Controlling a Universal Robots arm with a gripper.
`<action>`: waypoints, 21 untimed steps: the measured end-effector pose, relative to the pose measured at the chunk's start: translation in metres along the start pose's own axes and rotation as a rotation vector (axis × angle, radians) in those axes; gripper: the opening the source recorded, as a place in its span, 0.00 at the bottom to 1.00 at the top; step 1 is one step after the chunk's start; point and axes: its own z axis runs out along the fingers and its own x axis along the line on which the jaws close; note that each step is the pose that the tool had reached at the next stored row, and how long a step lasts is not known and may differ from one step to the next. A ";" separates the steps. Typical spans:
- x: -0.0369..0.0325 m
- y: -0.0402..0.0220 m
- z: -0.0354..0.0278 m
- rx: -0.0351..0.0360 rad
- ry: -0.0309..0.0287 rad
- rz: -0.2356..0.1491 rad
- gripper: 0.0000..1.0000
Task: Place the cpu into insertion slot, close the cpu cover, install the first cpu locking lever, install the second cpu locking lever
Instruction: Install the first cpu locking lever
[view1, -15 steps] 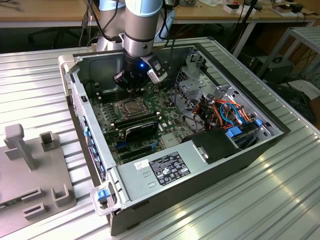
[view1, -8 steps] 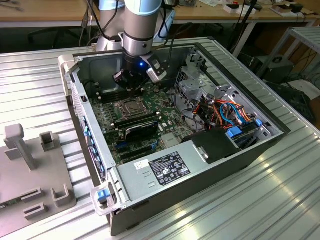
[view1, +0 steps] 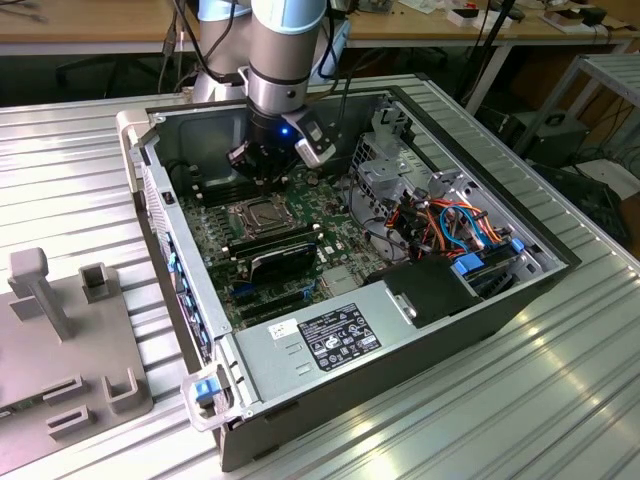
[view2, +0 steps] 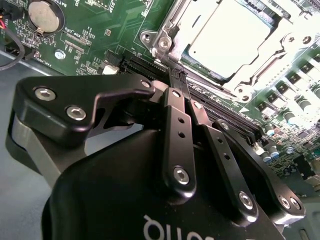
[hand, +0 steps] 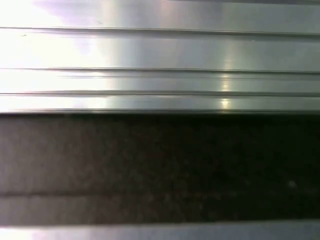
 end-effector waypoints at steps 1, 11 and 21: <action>-0.0006 -0.0001 0.0000 0.0002 0.0001 0.000 0.11; -0.0025 -0.0020 0.0007 0.0000 -0.0001 0.000 0.11; -0.0027 -0.0022 0.0049 -0.0007 -0.0005 0.000 0.11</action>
